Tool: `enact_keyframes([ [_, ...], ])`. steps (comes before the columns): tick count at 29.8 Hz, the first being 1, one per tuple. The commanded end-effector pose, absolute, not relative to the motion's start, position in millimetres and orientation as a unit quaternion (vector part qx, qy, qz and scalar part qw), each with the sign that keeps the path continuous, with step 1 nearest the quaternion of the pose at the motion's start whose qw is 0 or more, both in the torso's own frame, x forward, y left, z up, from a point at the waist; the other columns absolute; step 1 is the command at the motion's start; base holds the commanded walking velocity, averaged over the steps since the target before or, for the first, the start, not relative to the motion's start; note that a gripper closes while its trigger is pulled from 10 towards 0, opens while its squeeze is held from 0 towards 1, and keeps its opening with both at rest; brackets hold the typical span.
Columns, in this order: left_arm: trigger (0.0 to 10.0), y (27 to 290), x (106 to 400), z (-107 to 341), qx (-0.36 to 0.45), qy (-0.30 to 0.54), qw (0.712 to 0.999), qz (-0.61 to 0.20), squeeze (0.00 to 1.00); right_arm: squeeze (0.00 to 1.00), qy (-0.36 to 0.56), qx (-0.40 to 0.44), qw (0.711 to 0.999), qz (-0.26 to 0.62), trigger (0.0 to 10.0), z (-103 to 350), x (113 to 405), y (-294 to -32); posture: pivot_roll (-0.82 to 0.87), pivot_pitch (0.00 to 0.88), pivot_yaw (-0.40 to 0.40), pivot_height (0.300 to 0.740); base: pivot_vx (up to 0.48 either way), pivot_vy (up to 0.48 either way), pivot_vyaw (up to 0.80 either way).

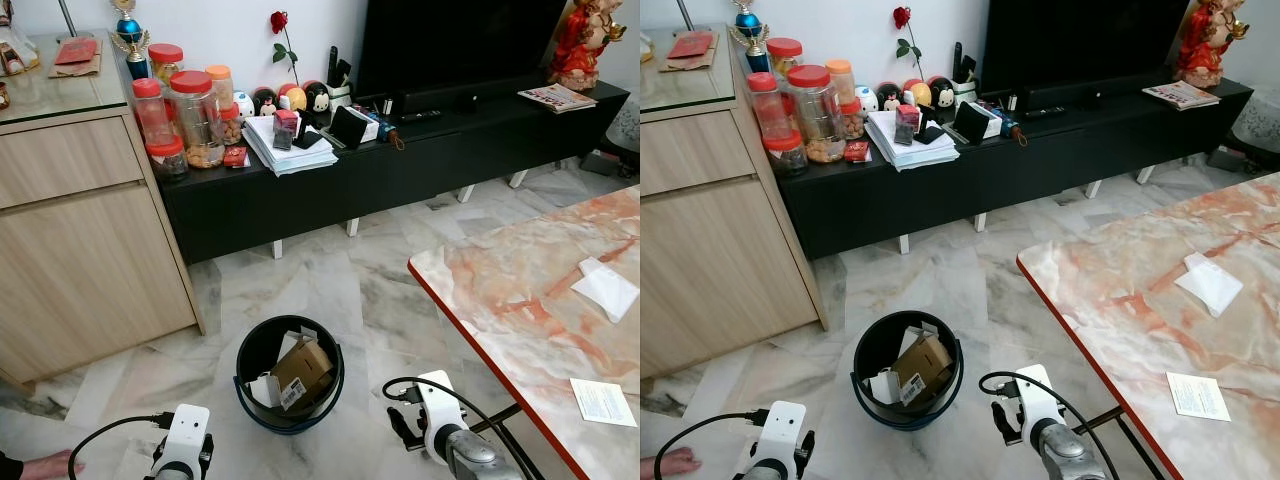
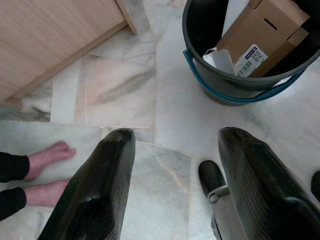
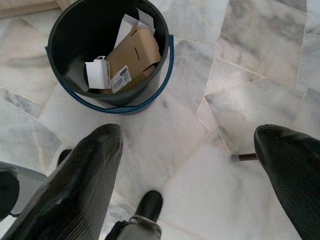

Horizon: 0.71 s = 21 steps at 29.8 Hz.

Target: Picking trash to rubbish bin

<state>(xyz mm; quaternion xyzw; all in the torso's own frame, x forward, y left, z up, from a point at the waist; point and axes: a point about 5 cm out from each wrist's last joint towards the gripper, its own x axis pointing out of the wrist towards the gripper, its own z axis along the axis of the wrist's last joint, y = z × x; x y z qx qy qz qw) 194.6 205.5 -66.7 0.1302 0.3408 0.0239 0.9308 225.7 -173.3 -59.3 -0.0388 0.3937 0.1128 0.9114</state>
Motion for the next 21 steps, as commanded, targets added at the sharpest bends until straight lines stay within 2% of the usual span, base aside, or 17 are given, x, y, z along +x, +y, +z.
enact_keyframes([
  [1,10.0,205,198,-66,0.122,0.344,0.931,0.027,0.00,0.00,0.391,-0.039,0.913,0.112,10.0,-57,229,-173,-0.03,0.000,-0.065,0.740,0.000,0.000,0.00],
  [10,10.0,211,207,-61,0.122,0.339,0.932,0.042,0.00,0.00,0.379,-0.026,0.919,0.106,10.0,-52,240,-165,-0.02,0.000,-0.062,0.740,0.000,0.000,0.00],
  [21,10.0,219,204,-61,0.122,0.345,0.929,0.056,0.00,0.00,0.375,-0.019,0.921,0.102,10.0,-50,242,-160,-0.01,0.000,-0.044,0.740,0.000,0.000,0.00],
])
